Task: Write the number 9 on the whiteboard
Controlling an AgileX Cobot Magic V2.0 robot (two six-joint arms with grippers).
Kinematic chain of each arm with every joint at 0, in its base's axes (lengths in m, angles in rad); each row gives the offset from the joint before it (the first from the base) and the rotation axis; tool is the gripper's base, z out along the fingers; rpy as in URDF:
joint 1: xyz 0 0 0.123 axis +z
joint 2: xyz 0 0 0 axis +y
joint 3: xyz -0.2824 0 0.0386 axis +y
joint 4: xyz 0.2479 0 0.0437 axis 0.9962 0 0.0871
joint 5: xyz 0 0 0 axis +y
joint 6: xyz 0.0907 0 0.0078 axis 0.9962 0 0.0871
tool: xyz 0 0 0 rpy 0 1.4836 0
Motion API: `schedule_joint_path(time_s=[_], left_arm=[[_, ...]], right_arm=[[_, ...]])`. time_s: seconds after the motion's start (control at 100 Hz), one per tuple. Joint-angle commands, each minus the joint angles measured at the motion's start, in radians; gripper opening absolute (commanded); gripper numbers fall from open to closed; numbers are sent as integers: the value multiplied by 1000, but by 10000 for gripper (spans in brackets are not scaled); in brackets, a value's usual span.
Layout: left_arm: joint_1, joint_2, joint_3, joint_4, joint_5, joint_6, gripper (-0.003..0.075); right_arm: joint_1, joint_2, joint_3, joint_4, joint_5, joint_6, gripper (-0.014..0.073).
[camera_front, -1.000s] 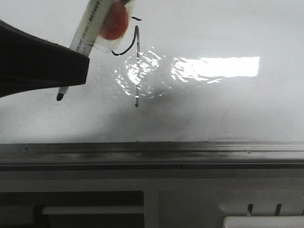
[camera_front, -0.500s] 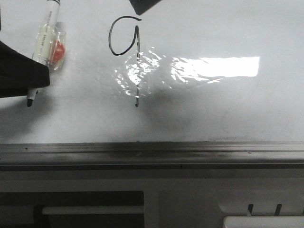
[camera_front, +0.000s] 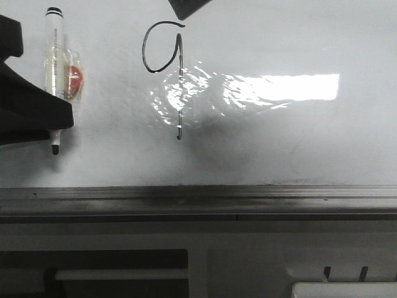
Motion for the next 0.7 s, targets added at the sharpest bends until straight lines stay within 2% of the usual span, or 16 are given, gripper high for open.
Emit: schedule_joint_path(time_s=[0.0, 0.09, 0.21, 0.26, 0.33, 0.47, 0.54, 0.69], left_arm=[[-6, -4, -31, -7, -75, -9, -3], [-6, -4, -31, -1, -75, -9, 85], [-6, -4, -31, -1, -90, -9, 281], [-6, -4, -31, -1, -105, -9, 331], [-6, -7, -31, -1, -131, -9, 356], [-6, -38, -31, 19, -159, -9, 356], [-6, -69, -31, 35, -157, -9, 356], [-6, -164, -31, 90, -147, -9, 345]], right_arm=[[-2, -26, -29, 11, -52, -8, 389], [-2, -26, -29, 11, -52, -8, 390], [-2, -26, -29, 11, -52, -8, 389], [-2, -26, -29, 11, -52, -8, 390], [-2, -26, -29, 11, -52, -8, 389], [-2, -28, -29, 6, -61, -8, 377], [-2, -34, -29, -18, -69, -8, 290], [-2, -76, 3, -68, -136, -8, -58]])
